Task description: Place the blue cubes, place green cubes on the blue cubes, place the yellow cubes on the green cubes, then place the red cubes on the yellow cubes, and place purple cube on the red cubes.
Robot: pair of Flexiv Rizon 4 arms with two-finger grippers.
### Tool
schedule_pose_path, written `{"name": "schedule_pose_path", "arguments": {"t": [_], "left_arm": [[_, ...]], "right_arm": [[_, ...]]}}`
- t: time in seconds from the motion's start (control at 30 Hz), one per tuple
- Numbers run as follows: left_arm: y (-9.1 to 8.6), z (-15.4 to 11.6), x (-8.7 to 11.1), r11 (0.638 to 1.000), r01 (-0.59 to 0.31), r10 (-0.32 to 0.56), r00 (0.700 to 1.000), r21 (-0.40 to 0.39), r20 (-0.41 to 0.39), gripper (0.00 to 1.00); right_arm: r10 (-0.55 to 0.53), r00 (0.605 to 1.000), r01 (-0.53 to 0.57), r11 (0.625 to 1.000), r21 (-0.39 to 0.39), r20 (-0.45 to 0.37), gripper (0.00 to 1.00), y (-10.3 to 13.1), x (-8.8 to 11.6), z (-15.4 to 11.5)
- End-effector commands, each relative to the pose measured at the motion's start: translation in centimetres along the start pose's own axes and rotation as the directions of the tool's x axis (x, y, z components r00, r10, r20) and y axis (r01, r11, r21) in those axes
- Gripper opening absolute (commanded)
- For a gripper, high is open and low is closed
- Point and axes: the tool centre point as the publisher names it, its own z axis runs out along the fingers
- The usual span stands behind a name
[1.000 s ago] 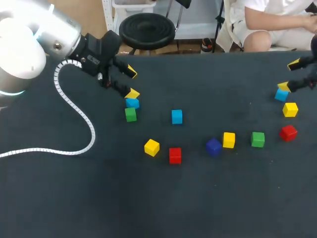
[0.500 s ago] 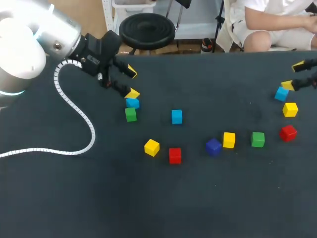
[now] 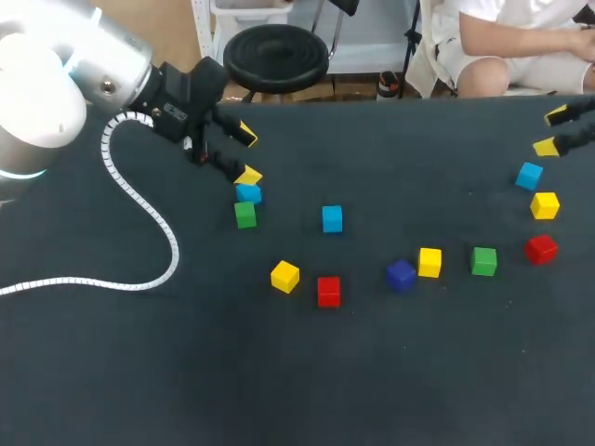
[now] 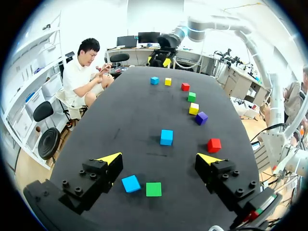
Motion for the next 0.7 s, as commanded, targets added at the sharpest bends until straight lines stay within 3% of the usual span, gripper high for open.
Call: {"name": "schedule_pose_path", "arguments": {"t": [0.03, 0.43, 0.7], "left_arm": [[0.0, 0.0, 0.1, 1.000, -0.002, 0.002, 1.000, -0.001, 0.002, 1.00], [0.0, 0.0, 0.1, 1.000, -0.002, 0.002, 1.000, -0.001, 0.002, 1.00], [0.0, 0.0, 0.1, 1.000, -0.002, 0.002, 1.000, -0.001, 0.002, 1.00]], "right_arm": [[0.051, 0.998, -0.053, 0.998, -0.043, -0.034, 1.00, -2.0, 0.7, 1.8], [0.089, 0.972, -0.093, 0.996, -0.007, -0.218, 1.00, 1.5, 2.8, 0.6], [0.059, 0.953, -0.076, 0.996, -0.045, -0.298, 1.00, 1.0, 3.6, 1.1]]}}
